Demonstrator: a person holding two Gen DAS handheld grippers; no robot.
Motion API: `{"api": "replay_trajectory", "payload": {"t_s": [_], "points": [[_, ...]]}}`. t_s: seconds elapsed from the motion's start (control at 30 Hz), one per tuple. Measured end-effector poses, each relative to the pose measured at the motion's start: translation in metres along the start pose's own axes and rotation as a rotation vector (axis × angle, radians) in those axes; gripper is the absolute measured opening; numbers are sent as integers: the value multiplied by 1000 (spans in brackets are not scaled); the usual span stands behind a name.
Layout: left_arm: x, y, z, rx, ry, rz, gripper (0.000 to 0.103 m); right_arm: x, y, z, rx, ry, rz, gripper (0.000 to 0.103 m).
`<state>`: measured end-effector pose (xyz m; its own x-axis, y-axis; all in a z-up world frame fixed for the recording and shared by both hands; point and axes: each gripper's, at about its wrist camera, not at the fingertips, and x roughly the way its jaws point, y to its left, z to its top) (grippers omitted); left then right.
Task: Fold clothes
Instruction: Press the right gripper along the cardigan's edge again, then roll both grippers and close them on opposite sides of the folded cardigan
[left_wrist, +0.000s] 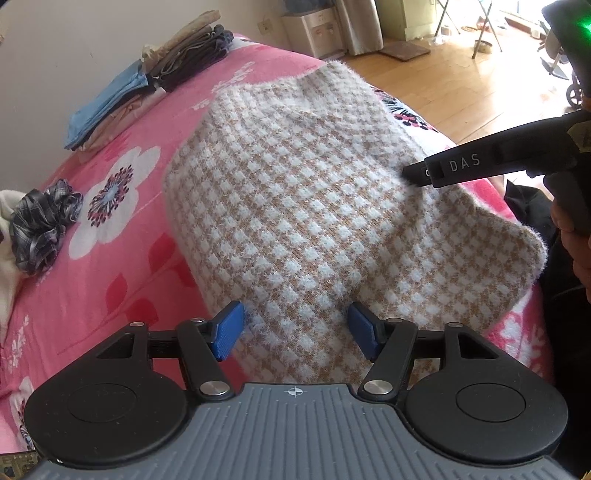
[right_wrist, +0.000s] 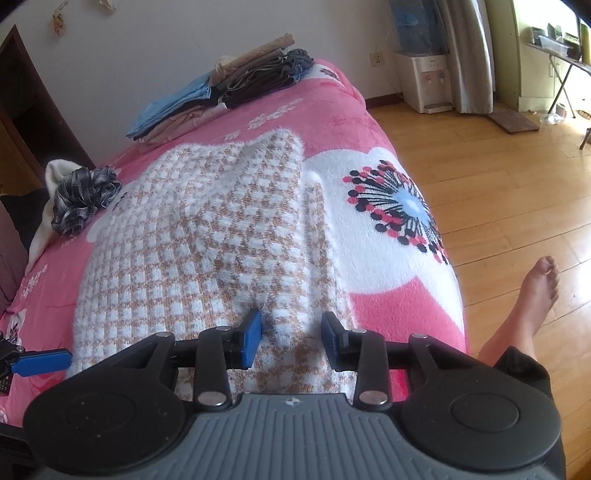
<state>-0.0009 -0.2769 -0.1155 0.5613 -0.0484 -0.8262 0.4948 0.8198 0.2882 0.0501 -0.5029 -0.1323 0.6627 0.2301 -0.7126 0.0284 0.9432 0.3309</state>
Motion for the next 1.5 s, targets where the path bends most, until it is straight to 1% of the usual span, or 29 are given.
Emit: {"api": "replay_trajectory", "payload": {"t_s": [0.43,0.53,0.6,0.67,0.73,0.77,0.8,0.83,0.87,0.93,0.97,1.0,1.03,1.07,1.13,1.17,1.2,1.27,1.3,1.4,1.5], "points": [[-1,-4,2,9,10,24,64,-1,-2,-2,10,-14,13,38],[-2,-2,-1,-3,-4,20,67,-1,-2,-3,15,-17,17,39],[-4,3,-7,-33,-32,-4,68,-2,-4,-3,30,-24,26,40],[-9,16,-17,-91,-78,-50,70,-6,-9,-3,59,-37,50,41],[-13,38,-29,-183,-132,-103,72,-15,-16,0,100,-64,80,46],[-13,51,-34,-239,-153,-132,74,-23,-22,2,124,-96,86,51],[-12,64,-39,-298,-167,-166,77,-31,-28,4,151,-130,94,61],[-8,78,-43,-360,-172,-205,84,-38,-37,7,188,-164,113,67],[-4,91,-46,-420,-174,-243,86,-41,-47,10,229,-178,146,75],[9,114,-48,-524,-159,-350,86,-46,-67,16,314,-191,215,80],[16,122,-48,-560,-151,-413,86,-39,-78,18,367,-148,262,85],[24,127,-48,-582,-143,-480,86,-31,-88,20,419,-99,310,96],[32,131,-48,-604,-135,-547,86,-21,-95,20,460,-43,356,100],[40,133,-48,-612,-124,-598,86,-10,-100,20,489,4,381,101],[53,129,-47,-589,-107,-627,86,11,-110,20,540,91,422,101],[58,127,-47,-576,-101,-635,86,18,-113,21,543,110,420,101],[63,125,-48,-574,-102,-650,89,25,-115,22,547,129,418,101],[70,126,-50,-590,-108,-688,91,39,-121,24,554,166,414,101],[76,128,-50,-598,-106,-710,92,45,-122,25,554,181,420,103],[88,133,-47,-615,-96,-770,93,53,-118,28,519,197,506,103],[93,139,-46,-625,-90,-806,93,62,-113,30,482,215,588,103]]}}
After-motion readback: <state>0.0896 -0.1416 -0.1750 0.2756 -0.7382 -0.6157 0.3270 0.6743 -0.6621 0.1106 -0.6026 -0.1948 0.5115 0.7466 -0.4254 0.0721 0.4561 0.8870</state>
